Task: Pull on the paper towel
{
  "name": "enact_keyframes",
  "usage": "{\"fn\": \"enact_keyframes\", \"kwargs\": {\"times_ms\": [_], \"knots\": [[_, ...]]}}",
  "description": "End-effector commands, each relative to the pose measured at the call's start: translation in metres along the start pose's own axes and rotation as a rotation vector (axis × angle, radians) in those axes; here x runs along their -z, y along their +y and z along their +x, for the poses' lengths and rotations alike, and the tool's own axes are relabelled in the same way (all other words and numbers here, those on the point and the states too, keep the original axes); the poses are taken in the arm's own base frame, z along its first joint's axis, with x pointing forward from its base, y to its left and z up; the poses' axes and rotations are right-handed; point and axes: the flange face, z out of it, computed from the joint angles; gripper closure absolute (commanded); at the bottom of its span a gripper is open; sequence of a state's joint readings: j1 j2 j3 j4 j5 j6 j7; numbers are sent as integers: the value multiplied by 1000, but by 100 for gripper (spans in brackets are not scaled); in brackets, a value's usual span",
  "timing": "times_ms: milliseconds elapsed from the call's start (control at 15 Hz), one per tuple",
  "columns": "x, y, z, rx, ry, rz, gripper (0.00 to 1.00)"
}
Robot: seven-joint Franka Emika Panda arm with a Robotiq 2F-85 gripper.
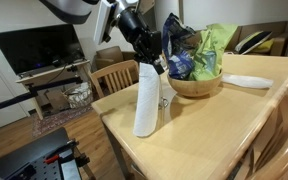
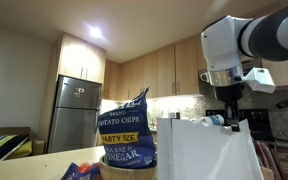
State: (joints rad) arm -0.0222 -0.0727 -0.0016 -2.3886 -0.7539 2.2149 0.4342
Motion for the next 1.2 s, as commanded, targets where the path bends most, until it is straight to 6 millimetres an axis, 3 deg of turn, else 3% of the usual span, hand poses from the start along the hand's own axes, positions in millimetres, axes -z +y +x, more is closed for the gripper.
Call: {"fn": "enact_keyframes", "kwargs": {"times_ms": [0,1133], "knots": [[-1,8,-7,8,-2,-1,100],[-8,3,-9,19,-19,6,100]]}}
